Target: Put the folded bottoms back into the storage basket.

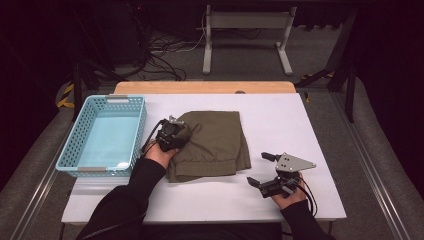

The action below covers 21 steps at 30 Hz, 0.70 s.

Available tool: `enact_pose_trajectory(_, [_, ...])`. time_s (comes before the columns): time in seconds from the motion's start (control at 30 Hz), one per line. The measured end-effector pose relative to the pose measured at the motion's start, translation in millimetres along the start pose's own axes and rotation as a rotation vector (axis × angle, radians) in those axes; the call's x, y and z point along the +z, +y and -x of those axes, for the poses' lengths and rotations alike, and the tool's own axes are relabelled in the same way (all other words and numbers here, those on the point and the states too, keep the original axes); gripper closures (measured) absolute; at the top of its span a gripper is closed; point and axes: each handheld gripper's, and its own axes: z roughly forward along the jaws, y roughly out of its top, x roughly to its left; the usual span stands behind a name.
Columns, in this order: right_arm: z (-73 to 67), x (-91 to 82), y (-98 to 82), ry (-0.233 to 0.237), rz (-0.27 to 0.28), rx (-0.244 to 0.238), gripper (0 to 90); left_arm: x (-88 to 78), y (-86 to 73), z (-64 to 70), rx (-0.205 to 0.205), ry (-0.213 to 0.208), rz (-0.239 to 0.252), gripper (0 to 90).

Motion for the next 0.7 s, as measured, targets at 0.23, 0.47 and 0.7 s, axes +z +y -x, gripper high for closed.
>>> enact_pose_trajectory(0.23, [-0.1, 0.0, 0.0, 0.003, 0.000, 0.000, 1.3, 0.3, -2.2, 0.6, 0.026, -0.007, 0.020, 79.2])
enact_pose_trajectory(0.47, [0.0, 0.1, 0.0, 0.003, -0.001, 0.000, 1.4, 0.3, -2.4, 1.1, 0.027, -0.004, 0.024, 80.8])
enact_pose_trajectory(0.7, [0.0, 0.0, 0.0, 0.005, 0.000, 0.000, 1.4, 0.1, -1.9, 1.1, 0.016, 0.001, 0.026, 82.0])
